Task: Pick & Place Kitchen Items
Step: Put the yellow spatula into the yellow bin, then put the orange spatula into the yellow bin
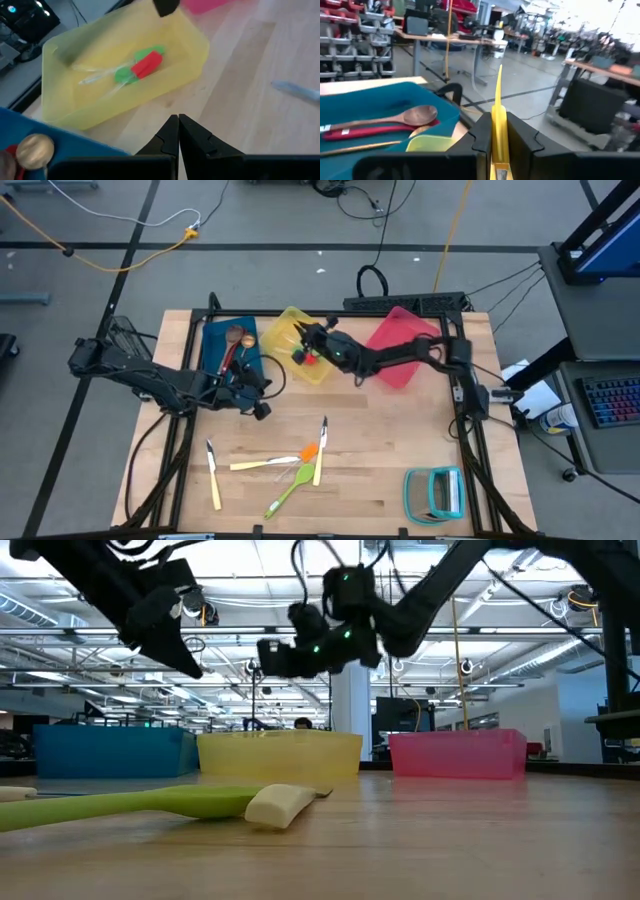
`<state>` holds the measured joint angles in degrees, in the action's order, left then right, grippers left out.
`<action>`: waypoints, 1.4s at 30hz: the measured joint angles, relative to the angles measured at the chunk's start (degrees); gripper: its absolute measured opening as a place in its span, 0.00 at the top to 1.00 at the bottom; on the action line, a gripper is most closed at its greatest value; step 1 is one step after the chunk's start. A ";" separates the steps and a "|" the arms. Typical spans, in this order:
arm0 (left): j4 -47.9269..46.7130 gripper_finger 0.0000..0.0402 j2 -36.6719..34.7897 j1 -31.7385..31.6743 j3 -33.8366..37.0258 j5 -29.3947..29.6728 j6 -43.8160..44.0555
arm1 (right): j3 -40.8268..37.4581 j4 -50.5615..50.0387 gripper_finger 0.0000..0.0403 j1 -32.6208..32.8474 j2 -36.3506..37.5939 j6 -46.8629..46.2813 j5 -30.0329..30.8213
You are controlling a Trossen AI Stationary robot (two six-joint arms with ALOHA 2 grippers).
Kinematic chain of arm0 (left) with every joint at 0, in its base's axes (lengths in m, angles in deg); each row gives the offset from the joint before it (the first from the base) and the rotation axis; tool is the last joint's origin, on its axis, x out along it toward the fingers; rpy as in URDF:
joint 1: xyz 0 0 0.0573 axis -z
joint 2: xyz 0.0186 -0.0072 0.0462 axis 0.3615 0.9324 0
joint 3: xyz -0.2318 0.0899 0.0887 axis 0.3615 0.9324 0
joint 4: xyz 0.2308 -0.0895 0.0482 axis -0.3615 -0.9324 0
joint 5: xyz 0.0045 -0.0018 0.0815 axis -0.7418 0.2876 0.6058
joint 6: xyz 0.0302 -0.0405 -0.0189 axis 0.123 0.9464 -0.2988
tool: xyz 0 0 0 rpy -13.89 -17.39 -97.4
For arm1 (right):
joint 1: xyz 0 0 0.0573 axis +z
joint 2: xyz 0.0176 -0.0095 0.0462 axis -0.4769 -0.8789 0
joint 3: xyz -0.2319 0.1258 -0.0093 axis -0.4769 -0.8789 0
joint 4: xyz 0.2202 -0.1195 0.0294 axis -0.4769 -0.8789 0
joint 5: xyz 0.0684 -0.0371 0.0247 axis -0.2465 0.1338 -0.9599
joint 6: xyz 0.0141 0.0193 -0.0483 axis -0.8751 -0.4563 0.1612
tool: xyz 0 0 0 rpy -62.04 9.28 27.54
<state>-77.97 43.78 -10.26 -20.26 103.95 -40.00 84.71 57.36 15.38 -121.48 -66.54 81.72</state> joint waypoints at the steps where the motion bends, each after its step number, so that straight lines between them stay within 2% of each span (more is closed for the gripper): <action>1: -0.14 0.96 -0.02 -0.04 0.17 0.02 -0.20 | 0.68 0.00 0.93 -0.60 -1.39 -0.75 -0.95; 8: 0.33 0.96 0.35 -0.57 0.25 0.47 -2.68 | 1.57 -3.22 0.93 -3.70 -6.32 -6.63 -1.47; 15: 0.49 0.96 0.37 -0.90 0.25 0.50 -3.04 | 1.57 -6.38 0.92 -4.70 -6.88 -3.90 -2.90; 18: 0.49 0.96 0.37 -0.90 0.25 0.48 -3.00 | 1.57 -6.39 0.89 -5.18 -6.81 -3.73 -3.61; 26: 0.52 0.96 0.37 -0.90 0.25 0.39 -2.73 | 1.57 -6.38 0.78 -6.77 -6.81 -4.13 -10.33; 34: 0.52 0.96 0.37 -0.90 0.25 0.24 -2.78 | 1.57 -6.38 0.68 -6.75 -6.81 -3.69 -10.48; 42: 0.52 0.96 0.35 -0.90 0.25 0.24 -2.73 | 1.57 -6.38 0.65 -6.71 -6.81 -3.74 -10.47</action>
<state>-77.46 44.13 -11.15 -20.02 104.19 -42.73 86.28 50.97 8.67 -128.30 -70.28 71.25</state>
